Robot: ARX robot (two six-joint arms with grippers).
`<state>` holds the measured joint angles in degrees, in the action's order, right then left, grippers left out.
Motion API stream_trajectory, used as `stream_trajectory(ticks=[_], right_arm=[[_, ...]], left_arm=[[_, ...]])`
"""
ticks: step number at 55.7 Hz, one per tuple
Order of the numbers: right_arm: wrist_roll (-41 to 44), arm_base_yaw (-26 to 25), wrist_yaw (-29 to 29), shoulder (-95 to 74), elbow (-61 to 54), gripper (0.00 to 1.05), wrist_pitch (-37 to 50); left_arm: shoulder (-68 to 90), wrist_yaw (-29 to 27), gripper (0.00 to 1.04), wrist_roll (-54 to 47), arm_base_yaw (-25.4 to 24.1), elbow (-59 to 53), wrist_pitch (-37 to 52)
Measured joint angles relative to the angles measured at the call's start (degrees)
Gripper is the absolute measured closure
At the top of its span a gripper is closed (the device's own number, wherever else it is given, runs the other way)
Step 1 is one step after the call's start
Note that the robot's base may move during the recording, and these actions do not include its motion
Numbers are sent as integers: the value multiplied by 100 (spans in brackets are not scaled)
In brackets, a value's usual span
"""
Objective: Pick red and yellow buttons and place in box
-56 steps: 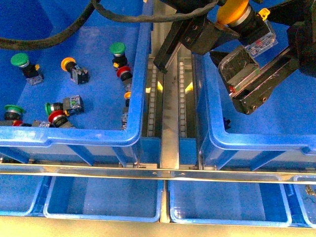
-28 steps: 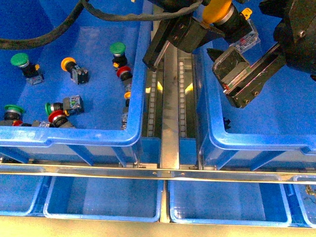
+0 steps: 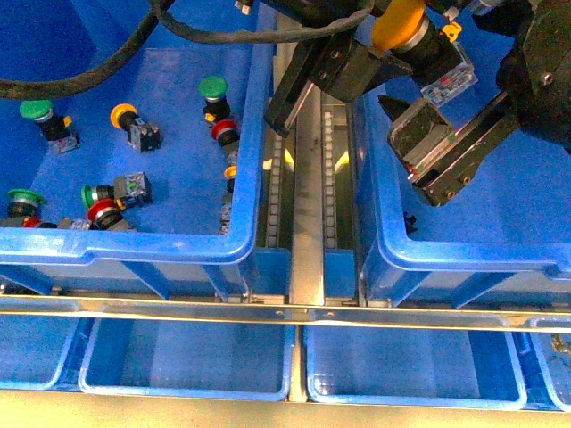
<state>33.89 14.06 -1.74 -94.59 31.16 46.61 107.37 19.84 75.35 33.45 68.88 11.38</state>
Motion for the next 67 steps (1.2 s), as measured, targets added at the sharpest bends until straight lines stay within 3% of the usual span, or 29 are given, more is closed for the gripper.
stream_trajectory(ticks=[18, 34, 48, 67], right_arm=[[24, 83, -173, -37, -103, 9, 205], [280, 2, -190, -35, -105, 60, 157], [254, -24, -181, -22, -140, 70, 168], [175, -122, -13, 22, -240, 72, 76]], left_arm=[[0, 4, 72, -2, 24, 0, 2], [0, -35, 72, 24, 28, 0, -2], [0, -81, 72, 39, 28, -2, -22], [-70, -345, 18, -608, -50, -280, -146]])
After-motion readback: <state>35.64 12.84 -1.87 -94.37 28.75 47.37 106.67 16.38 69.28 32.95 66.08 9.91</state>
